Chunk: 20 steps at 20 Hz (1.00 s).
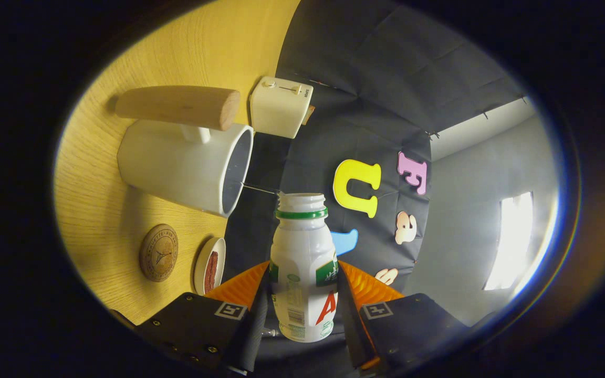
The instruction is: Take the bottle from table, then pour the juice into the cup, finally place the bottle on the coaster
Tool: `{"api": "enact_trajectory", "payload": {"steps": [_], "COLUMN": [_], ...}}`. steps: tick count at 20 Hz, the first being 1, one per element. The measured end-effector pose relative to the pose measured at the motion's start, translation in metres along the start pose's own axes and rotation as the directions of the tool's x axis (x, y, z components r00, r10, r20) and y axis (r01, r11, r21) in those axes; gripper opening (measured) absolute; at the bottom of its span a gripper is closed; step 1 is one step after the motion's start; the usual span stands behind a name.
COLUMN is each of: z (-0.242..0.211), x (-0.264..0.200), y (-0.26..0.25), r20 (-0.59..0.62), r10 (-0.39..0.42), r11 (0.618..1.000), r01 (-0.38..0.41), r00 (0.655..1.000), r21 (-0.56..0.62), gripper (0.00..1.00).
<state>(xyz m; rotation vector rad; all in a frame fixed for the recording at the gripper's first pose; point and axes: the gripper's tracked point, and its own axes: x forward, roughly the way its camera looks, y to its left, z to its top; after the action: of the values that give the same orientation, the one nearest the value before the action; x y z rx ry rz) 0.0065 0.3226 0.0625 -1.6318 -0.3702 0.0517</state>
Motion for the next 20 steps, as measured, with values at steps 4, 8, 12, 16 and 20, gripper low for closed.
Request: {"api": "enact_trajectory", "payload": {"steps": [4, 8, 12, 16, 20], "z": [0.0009, 0.0015, 0.0018, 0.0023, 0.0019], "x": [-0.0001, 0.0009, 0.0010, 0.0005, 0.0005], "y": [0.0006, 0.0006, 0.0005, -0.0003, 0.0003], "r20": [0.001, 0.002, 0.003, 0.004, 0.004], "r10": [0.002, 0.006, 0.008, 0.008, 0.011], "r11": [1.000, 1.000, 1.000, 1.000, 1.000], "r01": [-0.002, -0.006, -0.008, -0.008, -0.011], "r00": [1.000, 1.000, 1.000, 1.000, 1.000], "r21": [-0.006, -0.011, -0.016, -0.019, -0.023], "gripper": [0.65, 0.65, 0.65, 0.65, 0.65]}}
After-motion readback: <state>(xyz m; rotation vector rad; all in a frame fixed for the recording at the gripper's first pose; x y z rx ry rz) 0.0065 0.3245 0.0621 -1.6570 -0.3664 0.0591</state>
